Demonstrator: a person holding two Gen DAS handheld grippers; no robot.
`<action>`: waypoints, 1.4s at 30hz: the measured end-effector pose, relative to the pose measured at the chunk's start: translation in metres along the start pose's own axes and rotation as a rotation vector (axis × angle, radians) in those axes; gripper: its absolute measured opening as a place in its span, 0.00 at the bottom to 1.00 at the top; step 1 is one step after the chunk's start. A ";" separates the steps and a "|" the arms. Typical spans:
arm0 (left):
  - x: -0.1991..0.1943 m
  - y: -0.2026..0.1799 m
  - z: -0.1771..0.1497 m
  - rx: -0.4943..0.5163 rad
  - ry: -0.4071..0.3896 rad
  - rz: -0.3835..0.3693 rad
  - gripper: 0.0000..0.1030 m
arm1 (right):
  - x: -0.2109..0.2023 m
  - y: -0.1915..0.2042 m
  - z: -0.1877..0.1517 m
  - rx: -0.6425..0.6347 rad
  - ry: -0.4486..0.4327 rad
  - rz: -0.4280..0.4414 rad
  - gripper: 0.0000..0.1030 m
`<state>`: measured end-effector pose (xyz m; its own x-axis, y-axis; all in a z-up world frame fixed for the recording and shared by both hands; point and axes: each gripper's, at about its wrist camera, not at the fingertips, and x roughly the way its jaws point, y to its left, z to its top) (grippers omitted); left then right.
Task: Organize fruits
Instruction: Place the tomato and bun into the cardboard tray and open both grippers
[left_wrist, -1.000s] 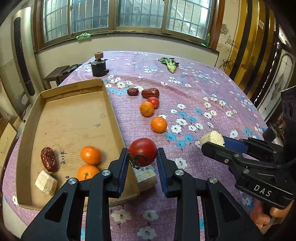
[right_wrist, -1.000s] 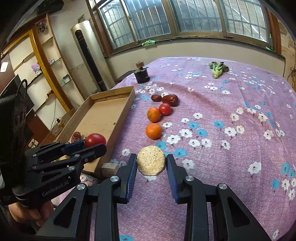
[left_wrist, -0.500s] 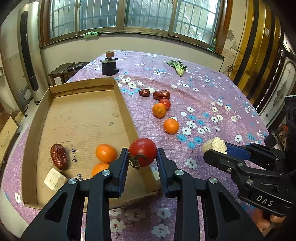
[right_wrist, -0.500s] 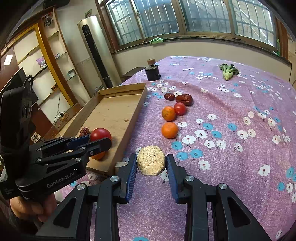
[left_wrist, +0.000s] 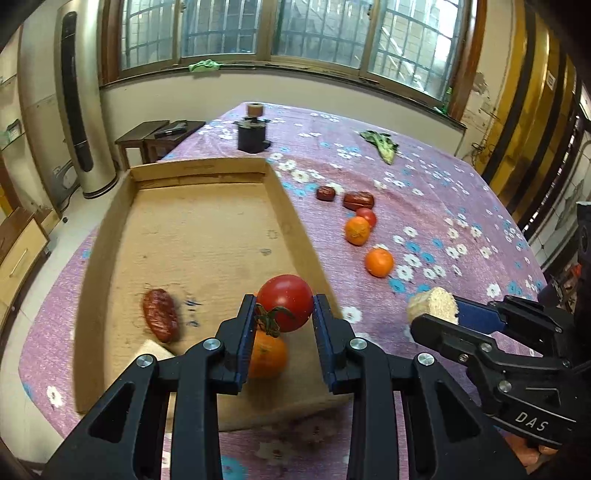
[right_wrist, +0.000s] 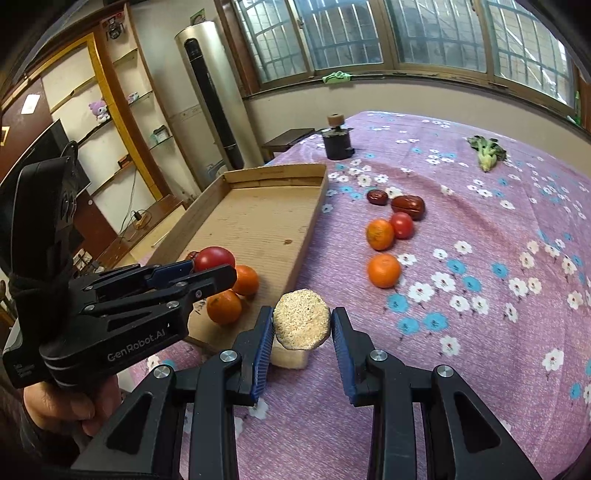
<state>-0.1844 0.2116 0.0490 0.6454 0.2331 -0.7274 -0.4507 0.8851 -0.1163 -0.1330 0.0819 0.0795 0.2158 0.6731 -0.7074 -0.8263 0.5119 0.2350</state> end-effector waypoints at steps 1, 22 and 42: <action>0.000 0.004 0.001 -0.006 -0.001 0.007 0.27 | 0.001 0.003 0.002 -0.005 -0.001 0.005 0.31; 0.032 0.104 0.035 -0.144 0.044 0.144 0.27 | 0.093 0.042 0.055 -0.065 0.091 0.064 0.31; 0.067 0.112 0.032 -0.172 0.198 0.212 0.27 | 0.141 0.045 0.060 -0.094 0.191 0.027 0.41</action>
<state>-0.1721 0.3392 0.0089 0.4015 0.3070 -0.8629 -0.6706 0.7402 -0.0487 -0.1083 0.2321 0.0305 0.0983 0.5679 -0.8172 -0.8771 0.4374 0.1985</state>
